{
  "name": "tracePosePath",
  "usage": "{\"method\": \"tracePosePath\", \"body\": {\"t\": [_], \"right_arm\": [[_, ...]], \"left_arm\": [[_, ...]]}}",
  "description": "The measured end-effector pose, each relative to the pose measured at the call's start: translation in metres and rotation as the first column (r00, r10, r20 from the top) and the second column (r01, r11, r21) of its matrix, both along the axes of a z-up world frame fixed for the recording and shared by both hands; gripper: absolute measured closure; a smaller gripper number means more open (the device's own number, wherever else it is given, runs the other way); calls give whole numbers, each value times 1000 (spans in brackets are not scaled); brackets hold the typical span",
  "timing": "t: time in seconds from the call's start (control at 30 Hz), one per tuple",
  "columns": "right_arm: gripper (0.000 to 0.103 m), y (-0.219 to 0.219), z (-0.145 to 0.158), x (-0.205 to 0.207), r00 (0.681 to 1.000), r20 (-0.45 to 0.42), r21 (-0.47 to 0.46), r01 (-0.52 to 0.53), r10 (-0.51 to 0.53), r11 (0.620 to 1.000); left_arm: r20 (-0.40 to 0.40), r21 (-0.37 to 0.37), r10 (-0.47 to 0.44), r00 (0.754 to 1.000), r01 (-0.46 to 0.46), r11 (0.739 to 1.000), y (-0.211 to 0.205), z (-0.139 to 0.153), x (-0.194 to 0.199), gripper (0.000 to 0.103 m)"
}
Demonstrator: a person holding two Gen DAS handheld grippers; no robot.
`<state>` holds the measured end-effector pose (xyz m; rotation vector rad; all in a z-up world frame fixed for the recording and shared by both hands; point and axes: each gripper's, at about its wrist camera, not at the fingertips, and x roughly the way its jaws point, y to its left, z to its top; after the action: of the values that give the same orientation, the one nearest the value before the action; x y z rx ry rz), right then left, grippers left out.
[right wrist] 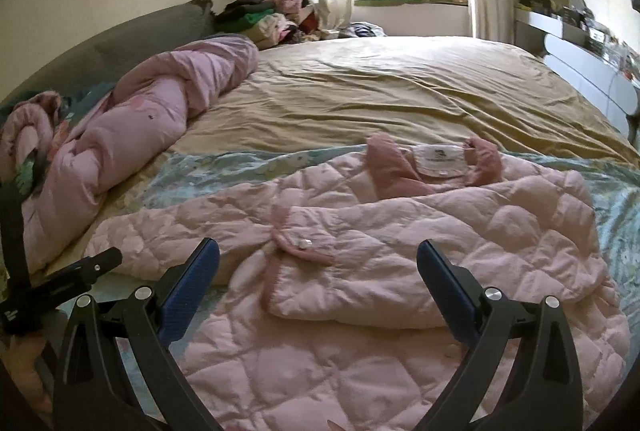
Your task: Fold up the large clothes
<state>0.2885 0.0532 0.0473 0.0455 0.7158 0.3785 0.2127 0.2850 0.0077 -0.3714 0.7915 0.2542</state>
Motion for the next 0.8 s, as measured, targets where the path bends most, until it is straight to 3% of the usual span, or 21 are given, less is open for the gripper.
{"method": "tracePosePath", "body": {"t": [0.13, 0.57, 0.8], "right_arm": [[5, 24, 3, -3, 999, 3, -10, -49, 49, 999], [5, 86, 3, -3, 989, 15, -20, -149, 149, 989], [5, 129, -13, -2, 970, -13, -56, -244, 244, 968]], "left_arm": [[-8, 2, 39, 999, -39, 999, 15, -2, -5, 9], [-43, -99, 172, 984, -175, 979, 74, -21, -17, 9], [-84, -104, 274, 958, -282, 954, 109, -39, -22, 9]]}}
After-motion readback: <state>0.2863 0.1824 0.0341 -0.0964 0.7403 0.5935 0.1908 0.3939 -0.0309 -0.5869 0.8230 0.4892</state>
